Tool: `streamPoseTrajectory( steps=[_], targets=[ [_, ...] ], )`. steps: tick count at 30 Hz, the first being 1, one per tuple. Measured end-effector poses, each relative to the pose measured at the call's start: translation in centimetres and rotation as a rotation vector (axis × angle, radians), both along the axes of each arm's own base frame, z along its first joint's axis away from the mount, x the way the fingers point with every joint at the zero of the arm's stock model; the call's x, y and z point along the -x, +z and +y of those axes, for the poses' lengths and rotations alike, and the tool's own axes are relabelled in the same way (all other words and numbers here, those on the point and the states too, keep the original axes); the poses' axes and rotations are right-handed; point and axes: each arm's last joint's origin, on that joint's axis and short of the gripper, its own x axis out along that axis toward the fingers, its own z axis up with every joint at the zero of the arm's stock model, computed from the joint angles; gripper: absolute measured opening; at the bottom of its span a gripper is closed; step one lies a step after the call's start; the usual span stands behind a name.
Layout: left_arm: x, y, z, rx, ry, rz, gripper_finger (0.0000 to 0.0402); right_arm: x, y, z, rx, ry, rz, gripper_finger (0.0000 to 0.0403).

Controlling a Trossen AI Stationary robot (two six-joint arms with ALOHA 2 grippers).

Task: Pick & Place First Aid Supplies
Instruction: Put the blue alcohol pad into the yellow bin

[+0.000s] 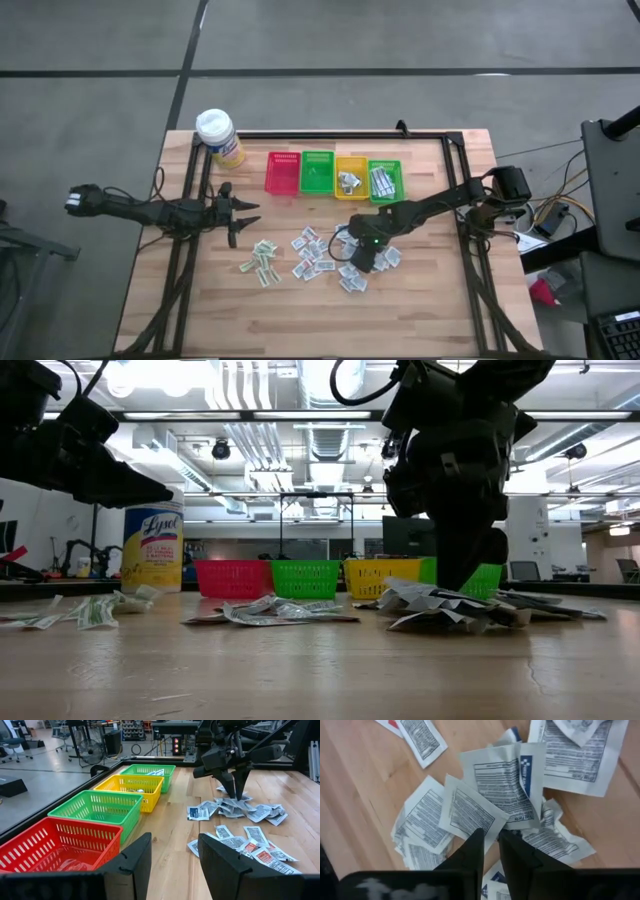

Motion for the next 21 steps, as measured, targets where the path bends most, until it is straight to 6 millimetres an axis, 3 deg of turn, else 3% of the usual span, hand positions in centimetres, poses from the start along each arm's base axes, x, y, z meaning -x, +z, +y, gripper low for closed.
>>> streamPoseTrajectory(
  steps=[21],
  targets=[
    [0.0,0.0,0.0,0.0,0.0,0.0,0.0158,-0.59,-0.64,0.08,-0.006,0.003,-0.027,0.0008]
  ],
)
